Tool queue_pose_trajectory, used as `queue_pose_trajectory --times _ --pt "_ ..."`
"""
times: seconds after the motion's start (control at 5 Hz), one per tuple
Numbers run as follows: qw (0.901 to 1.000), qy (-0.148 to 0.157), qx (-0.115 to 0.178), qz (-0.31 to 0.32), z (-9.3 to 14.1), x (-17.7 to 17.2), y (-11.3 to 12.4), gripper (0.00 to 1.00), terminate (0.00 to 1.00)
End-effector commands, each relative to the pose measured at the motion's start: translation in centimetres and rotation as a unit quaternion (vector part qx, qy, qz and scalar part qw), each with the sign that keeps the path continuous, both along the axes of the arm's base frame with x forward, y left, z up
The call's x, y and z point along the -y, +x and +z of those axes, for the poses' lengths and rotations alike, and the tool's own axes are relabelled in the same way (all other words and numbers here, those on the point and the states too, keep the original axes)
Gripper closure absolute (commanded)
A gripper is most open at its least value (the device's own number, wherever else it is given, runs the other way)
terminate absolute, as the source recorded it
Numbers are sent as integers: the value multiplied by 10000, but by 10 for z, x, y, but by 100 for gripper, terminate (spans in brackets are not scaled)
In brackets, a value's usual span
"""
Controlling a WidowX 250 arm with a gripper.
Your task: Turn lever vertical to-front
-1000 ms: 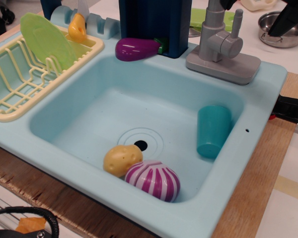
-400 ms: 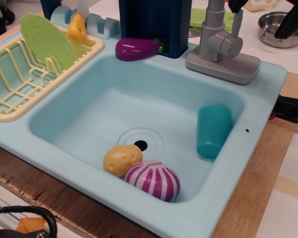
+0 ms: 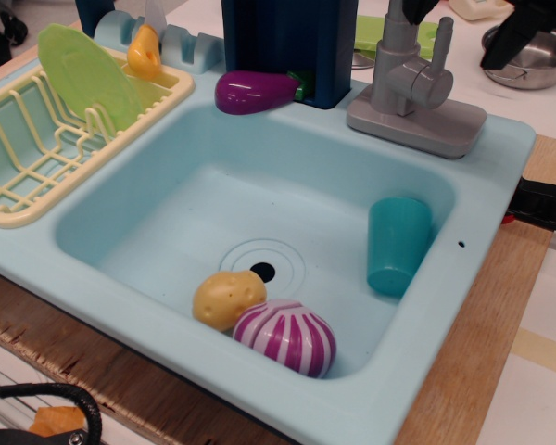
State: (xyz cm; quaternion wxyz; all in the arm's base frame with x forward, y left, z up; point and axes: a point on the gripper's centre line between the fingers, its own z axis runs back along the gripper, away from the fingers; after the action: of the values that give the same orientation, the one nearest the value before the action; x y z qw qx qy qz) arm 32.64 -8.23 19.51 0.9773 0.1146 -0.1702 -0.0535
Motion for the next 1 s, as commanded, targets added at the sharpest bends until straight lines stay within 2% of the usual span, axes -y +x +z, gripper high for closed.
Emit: queue_pose_trajectory --times 0.0,0.2,0.4,0.8 --pt "9999 -115 23 -49 -6 -3 14 100 0" --pt "9995 -203 -204 -97 -12 3 23 100 0" --pt "9998 -196 -101 5 -10 4 14 100 0" --pt "9977 -121 254 619 -6 0 -40 100 0"
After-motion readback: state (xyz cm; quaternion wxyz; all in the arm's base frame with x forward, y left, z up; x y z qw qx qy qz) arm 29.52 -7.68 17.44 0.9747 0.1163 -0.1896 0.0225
